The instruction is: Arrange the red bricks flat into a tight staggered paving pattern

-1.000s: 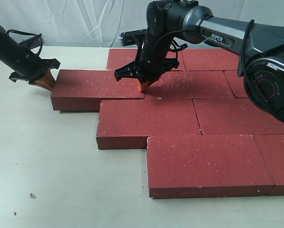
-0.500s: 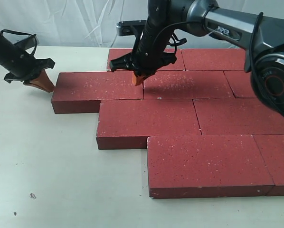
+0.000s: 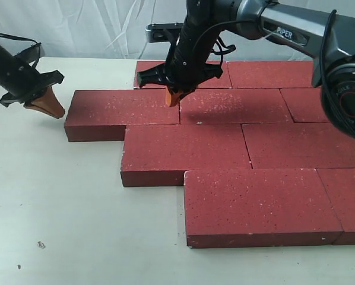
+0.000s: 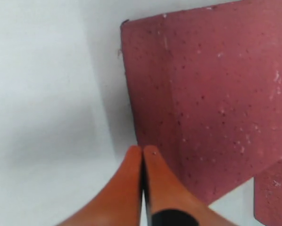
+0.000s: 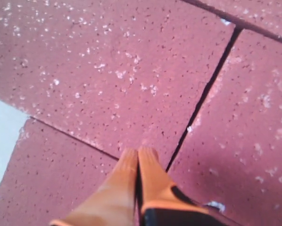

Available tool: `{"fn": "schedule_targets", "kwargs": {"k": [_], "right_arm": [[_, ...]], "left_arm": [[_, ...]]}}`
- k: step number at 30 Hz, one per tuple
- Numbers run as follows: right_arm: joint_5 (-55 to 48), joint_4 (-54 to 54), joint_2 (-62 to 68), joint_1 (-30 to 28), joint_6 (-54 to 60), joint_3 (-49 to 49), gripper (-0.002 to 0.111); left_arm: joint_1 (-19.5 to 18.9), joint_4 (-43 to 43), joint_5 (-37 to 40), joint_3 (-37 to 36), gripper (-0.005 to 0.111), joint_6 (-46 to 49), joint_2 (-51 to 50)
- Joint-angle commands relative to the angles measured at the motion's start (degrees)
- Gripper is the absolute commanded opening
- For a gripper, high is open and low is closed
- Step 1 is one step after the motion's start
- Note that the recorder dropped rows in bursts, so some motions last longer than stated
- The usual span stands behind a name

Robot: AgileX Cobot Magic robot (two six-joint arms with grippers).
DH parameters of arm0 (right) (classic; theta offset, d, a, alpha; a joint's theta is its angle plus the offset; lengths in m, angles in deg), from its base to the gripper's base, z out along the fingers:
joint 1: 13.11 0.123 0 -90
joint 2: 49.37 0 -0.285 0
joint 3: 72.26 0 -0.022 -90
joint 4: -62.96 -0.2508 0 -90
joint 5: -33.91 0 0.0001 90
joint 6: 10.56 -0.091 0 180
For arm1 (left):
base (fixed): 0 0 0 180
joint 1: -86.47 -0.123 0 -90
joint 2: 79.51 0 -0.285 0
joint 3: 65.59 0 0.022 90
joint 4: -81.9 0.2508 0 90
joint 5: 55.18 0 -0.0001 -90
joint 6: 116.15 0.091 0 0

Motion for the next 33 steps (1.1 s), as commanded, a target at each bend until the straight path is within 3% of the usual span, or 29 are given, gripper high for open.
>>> {"fn": "schedule_targets", "kwargs": {"k": [1, 5, 17, 28, 33], "right_arm": [[-4.06, -0.29, -1.26, -0.21, 0.36, -0.14, -0.001], [-6.05, -1.03, -1.39, -0.21, -0.19, -0.14, -0.001], [-6.05, -7.28, -1.6, -0.21, -0.23, -0.14, -0.001], [-6.05, -15.29, -2.78, 0.32, -0.34, 0.07, -0.001], [-6.05, -13.14, -6.15, 1.57, -0.34, 1.11, -0.001]], "left_arm": [[-0.25, -0.25, 0.49, -4.08, 0.0, -0.94, 5.42], [-0.25, -0.16, 0.49, -9.56, 0.0, -0.94, 10.27], [-0.25, 1.45, -11.85, -29.18, 0.0, -0.84, 26.13], [-0.09, 5.36, -19.82, -41.49, 0.0, -0.97, 37.62], [2.75, 8.9, -23.15, -44.51, 0.0, -3.98, 42.82]]}}
